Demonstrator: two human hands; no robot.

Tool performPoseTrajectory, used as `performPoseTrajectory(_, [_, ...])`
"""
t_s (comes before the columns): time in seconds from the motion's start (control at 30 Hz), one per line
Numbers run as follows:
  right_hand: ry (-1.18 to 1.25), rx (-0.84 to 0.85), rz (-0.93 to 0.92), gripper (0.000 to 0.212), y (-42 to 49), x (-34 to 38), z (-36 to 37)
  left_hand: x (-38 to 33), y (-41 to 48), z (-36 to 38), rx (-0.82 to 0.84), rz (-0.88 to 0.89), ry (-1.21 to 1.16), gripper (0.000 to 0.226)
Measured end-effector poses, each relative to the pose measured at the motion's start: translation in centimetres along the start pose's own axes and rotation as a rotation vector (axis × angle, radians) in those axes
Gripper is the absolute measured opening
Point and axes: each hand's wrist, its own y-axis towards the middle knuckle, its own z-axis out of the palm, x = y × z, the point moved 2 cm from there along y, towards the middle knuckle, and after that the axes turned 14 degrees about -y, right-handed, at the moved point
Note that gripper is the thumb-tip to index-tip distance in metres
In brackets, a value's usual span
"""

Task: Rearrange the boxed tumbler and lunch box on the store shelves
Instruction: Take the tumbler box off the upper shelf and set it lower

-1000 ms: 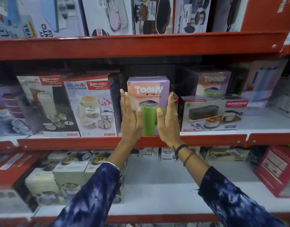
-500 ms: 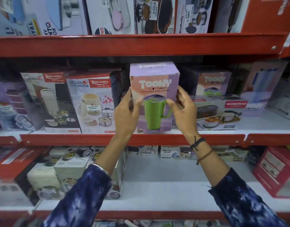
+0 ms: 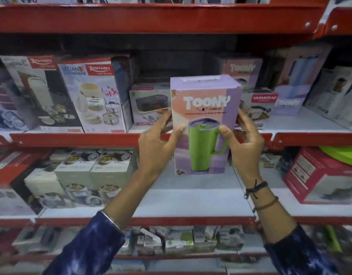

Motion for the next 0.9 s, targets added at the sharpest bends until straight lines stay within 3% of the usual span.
performPoseTrajectory(0.2, [0.006, 0.138, 0.187, 0.066, -3.9, -5.9, -2.2, 3.0, -5.0, 2.5, 0.132, -0.070, 0.089, 0.056])
performPoseTrajectory(0.4, [-0.033, 0.244, 0.317, 0.059, -7.5, -10.4, -2.7, 7.0, -10.2, 4.3, 0.250, -0.278, 0.103, 0.057])
performPoseTrajectory(0.9, [-0.085, 0.402, 0.518, 0.051, -11.3, -18.8, 0.3, 15.9, -16.0, 8.2, 0.303, -0.602, 0.138, 0.051])
